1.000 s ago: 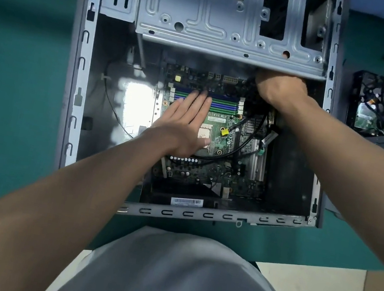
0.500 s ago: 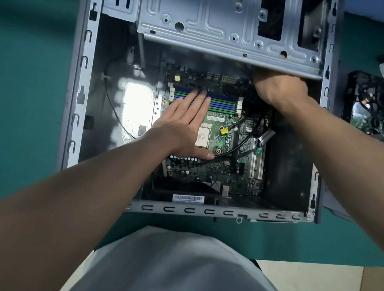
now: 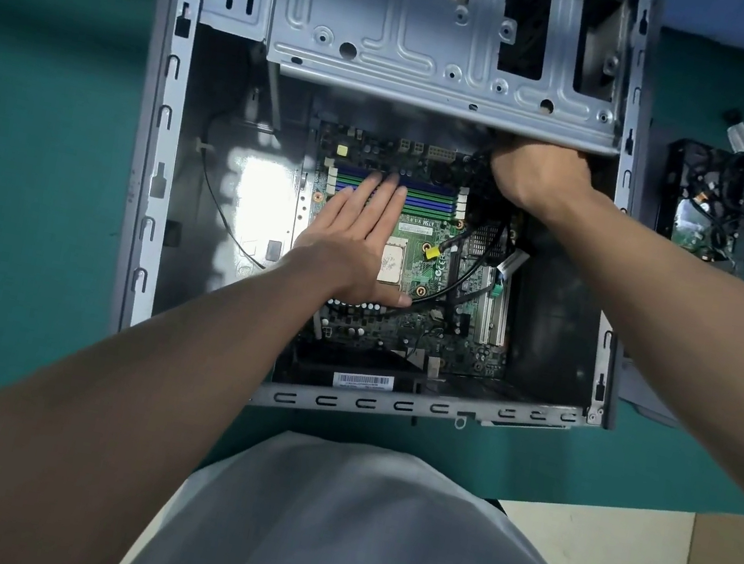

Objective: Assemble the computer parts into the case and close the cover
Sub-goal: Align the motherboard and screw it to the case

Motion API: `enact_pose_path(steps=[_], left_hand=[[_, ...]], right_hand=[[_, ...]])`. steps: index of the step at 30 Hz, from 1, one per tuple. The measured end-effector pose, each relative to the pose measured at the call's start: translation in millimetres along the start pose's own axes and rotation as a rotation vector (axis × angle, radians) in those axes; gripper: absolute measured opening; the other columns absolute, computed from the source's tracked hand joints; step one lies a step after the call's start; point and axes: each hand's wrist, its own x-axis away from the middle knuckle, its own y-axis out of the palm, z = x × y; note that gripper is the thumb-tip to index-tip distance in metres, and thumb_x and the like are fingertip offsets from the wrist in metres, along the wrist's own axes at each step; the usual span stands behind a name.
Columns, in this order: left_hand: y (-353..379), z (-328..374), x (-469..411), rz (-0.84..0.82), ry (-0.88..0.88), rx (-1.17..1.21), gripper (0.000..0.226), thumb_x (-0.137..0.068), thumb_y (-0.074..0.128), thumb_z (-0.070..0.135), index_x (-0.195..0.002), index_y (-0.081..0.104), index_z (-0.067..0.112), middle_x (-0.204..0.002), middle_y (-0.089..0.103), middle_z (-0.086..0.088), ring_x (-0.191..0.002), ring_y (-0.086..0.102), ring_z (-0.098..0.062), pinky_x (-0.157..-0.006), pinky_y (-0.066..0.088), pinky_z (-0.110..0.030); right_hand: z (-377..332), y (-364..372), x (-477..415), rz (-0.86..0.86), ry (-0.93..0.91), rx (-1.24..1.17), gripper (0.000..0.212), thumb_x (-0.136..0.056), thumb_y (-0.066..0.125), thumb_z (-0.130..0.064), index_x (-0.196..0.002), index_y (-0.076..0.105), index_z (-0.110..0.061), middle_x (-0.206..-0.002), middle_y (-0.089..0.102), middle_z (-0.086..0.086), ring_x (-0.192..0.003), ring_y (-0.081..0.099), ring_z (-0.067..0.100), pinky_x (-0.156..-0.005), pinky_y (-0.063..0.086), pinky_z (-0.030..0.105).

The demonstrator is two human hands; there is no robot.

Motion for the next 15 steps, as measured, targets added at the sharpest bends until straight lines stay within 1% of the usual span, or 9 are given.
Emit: enact_pose_path(steps=[2, 4, 6, 8, 11, 13, 15], left_hand=[[0.2, -0.1, -0.1, 0.005, -0.003, -0.002, 0.124, -0.075, 0.037, 0.086, -0.138, -0.041, 0.014, -0.146, -0.047, -0.003, -0.135, -0.041, -0.019, -0.109, -0.022, -0.037], [0.3, -0.1, -0.1, 0.006, -0.006, -0.004, 0.124, -0.075, 0.037, 0.086, -0.138, -0.042, 0.014, -0.146, -0.048, -0.003, -0.135, -0.042, -0.019, -0.108, -0.023, -0.037], [0.5, 0.1, -0.4, 0.005, -0.009, -0.004, 0.124, -0.075, 0.037, 0.086, -0.138, -0.042, 0.014, -0.146, -0.048, -0.003, -0.135, -0.042, -0.019, -0.108, -0.023, -0.037], [0.5, 0.5, -1.0, 0.005, -0.008, -0.003, 0.124, -0.075, 0.037, 0.086, -0.138, -0.042, 0.014, -0.146, -0.047, -0.002, -0.135, -0.042, -0.019, -0.107, -0.024, -0.037], [0.6, 0.7, -0.7, 0.004, -0.008, -0.003, 0.124, -0.075, 0.037, 0.086, -0.138, -0.041, 0.014, -0.147, -0.047, -0.002, -0.136, -0.041, -0.019, -0.107, -0.023, -0.036], [0.4, 0.6, -0.5, 0.004, -0.009, -0.002, 0.124, -0.075, 0.037, 0.086, -0.138, -0.041, 0.014, -0.147, -0.046, -0.002, -0.136, -0.041, -0.019, -0.108, -0.023, -0.037], [-0.3, 0.8, -0.2, 0.005, -0.008, -0.002, 0.124, -0.075, 0.037, 0.086, -0.139, -0.041, 0.013, -0.147, -0.046, -0.003, -0.136, -0.040, -0.019, -0.108, -0.023, -0.037]], right_hand=[[0.6, -0.5, 0.3, 0.004, -0.004, 0.021, 0.033, -0.096, 0.037, -0.025, -0.122, 0.054, -0.014, -0.122, 0.060, 0.016, -0.108, 0.055, 0.043, -0.079, 0.040, 0.043], [-1.4, -1.9, 1.9, 0.006, 0.024, 0.046, 0.036, -0.097, 0.035, -0.031, -0.122, 0.054, -0.016, -0.122, 0.060, 0.016, -0.107, 0.056, 0.042, -0.081, 0.041, 0.044], [-2.3, -0.6, 2.0, 0.002, 0.018, 0.040, 0.037, -0.096, 0.032, -0.033, -0.120, 0.055, -0.016, -0.118, 0.061, 0.016, -0.099, 0.057, 0.040, -0.076, 0.038, 0.042], [-0.5, 1.0, 0.7, 0.021, -0.011, -0.019, 0.032, -0.096, 0.036, -0.028, -0.118, 0.055, -0.014, -0.117, 0.061, 0.016, -0.093, 0.056, 0.038, -0.073, 0.038, 0.038], [1.1, 0.1, 1.6, 0.031, 0.015, -0.028, 0.033, -0.096, 0.039, -0.028, -0.123, 0.053, -0.013, -0.121, 0.059, 0.017, -0.105, 0.056, 0.042, -0.081, 0.042, 0.041], [-0.9, -1.8, 3.3, 0.015, 0.036, 0.020, 0.036, -0.097, 0.036, -0.033, -0.120, 0.055, -0.013, -0.119, 0.060, 0.017, -0.104, 0.057, 0.041, -0.083, 0.041, 0.043], [-3.5, -3.2, 3.5, -0.015, 0.038, 0.055, 0.038, -0.097, 0.032, -0.036, -0.115, 0.058, -0.014, -0.116, 0.062, 0.015, -0.095, 0.056, 0.035, -0.082, 0.039, 0.044]])
